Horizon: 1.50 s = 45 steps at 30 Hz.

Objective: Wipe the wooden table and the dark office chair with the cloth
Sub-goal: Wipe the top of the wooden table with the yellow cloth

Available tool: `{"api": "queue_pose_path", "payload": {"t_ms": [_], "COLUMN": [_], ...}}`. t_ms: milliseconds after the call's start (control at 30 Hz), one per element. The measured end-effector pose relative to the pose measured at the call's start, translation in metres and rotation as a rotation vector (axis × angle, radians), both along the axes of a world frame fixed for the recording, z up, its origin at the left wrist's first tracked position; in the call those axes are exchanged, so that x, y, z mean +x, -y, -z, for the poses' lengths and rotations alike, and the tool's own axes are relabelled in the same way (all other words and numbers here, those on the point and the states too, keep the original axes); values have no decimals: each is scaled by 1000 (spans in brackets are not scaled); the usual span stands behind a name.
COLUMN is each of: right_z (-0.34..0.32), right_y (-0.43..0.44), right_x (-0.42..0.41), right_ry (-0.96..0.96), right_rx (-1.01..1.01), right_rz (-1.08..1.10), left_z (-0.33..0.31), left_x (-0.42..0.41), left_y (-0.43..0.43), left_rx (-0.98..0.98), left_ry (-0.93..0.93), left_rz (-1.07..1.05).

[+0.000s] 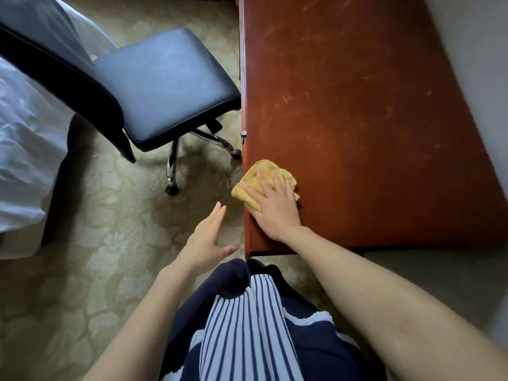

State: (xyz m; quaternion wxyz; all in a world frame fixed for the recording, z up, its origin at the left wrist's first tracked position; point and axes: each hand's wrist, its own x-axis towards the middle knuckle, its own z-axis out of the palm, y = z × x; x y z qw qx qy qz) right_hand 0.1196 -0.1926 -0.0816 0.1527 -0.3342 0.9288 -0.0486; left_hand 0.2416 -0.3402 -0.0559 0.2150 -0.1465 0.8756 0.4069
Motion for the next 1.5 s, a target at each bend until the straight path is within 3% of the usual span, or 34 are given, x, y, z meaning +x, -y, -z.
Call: {"api": "queue_pose_path", "payload": {"t_ms": [133, 333, 433, 633, 867, 1000, 1100, 1333, 1500], "right_z": [7, 6, 4, -3, 0, 2, 5, 16, 18], "right_y": [-35, -114, -164, -264, -325, -307, -273, -181, -111], "right_x": [41, 49, 41, 11, -24, -36, -27, 22, 43], "right_ry": [-37, -164, -145, -88, -118, -83, -64, -110, -158], "right_rx": [-47, -87, -125, -138, 14, 5, -69, -42, -18], "right_rz": [-263, -318, -217, 193, 646, 1069, 1198, 1046, 1041], "left_z": [-4, -9, -8, -6, -6, -11, -13, -12, -11], "left_x": [-4, -30, -43, -60, -74, -82, -81, -95, -105], "left_y": [-9, -35, -45, -51, -67, -62, -59, -41, -5], "left_rx": [-57, -315, -460, -672, -731, -733, -714, -510, -393], "left_ry": [7, -11, -17, 11, 143, 164, 160, 100, -22], "left_rz": [7, 215, 347, 528, 641, 704, 743, 723, 824]}}
